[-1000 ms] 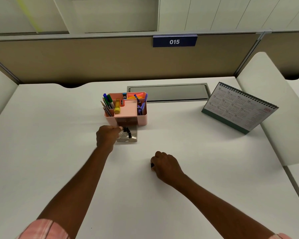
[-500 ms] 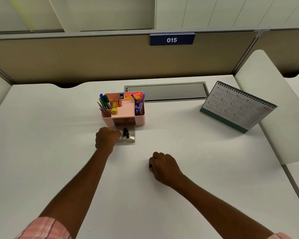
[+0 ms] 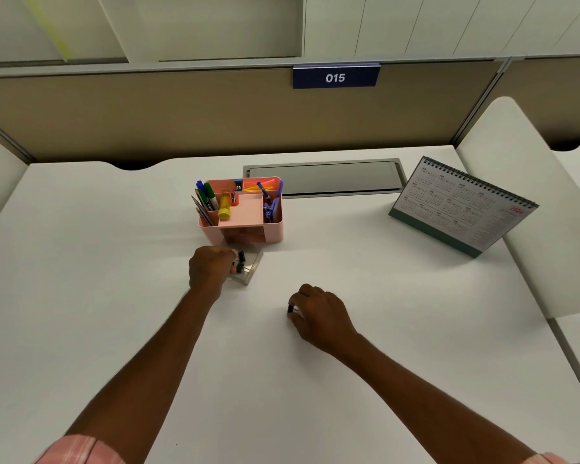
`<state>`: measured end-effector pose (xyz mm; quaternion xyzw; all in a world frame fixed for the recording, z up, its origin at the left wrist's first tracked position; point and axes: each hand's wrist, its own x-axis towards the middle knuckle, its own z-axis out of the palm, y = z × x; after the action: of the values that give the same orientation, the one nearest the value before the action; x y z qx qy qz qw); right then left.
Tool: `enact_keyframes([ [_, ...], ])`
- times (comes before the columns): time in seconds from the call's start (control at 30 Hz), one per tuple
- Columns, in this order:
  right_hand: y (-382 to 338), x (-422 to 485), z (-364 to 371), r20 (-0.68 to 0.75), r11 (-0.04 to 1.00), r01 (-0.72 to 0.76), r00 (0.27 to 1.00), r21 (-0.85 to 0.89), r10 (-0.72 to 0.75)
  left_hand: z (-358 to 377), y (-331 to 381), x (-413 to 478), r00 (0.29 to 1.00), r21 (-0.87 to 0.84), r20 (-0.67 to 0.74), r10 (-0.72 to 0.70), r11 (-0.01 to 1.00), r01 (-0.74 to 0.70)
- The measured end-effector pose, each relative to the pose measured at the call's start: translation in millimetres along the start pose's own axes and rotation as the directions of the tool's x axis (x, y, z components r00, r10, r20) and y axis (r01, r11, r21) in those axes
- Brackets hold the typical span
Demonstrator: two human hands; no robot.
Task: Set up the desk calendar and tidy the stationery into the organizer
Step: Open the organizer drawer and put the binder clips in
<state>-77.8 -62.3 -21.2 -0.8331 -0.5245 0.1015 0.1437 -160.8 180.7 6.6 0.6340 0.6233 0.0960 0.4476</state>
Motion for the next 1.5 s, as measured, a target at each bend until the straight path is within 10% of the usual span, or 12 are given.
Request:
enact_keyframes([
  [0.27,-15.8,15.5,-23.1,-0.18,0.993,-0.088,0.978,0.079,0.101,6.6,0.6,-79.6,0.869,-0.017,0.475,0.14,0.988,-0.15],
  [0.47,-17.0,18.8,-30.1,-0.227,0.995,-0.066,0.97,0.076,0.082,4.4,-3.5,-86.6,0.859,-0.095,0.491,0.142,0.99,-0.109],
  [0.7,-25.9,22.6,-28.7,-0.227,0.995,-0.025,0.973,0.096,0.047,-2.8,-5.0,-79.8,0.897,-0.081,0.421,0.135,0.99,-0.111],
  [1.0,-22.0,6.5,-15.0,-0.136,0.992,-0.049,0.989,0.118,0.065,-18.3,-2.9,-14.8,0.997,-0.004,0.001,0.072,0.997,-0.072],
  [1.5,-15.2,3.3,-5.1,-0.104,0.988,-0.062,0.992,0.141,0.077,6.8,5.0,10.3,0.999,0.414,0.025,0.031,0.909,-0.039],
])
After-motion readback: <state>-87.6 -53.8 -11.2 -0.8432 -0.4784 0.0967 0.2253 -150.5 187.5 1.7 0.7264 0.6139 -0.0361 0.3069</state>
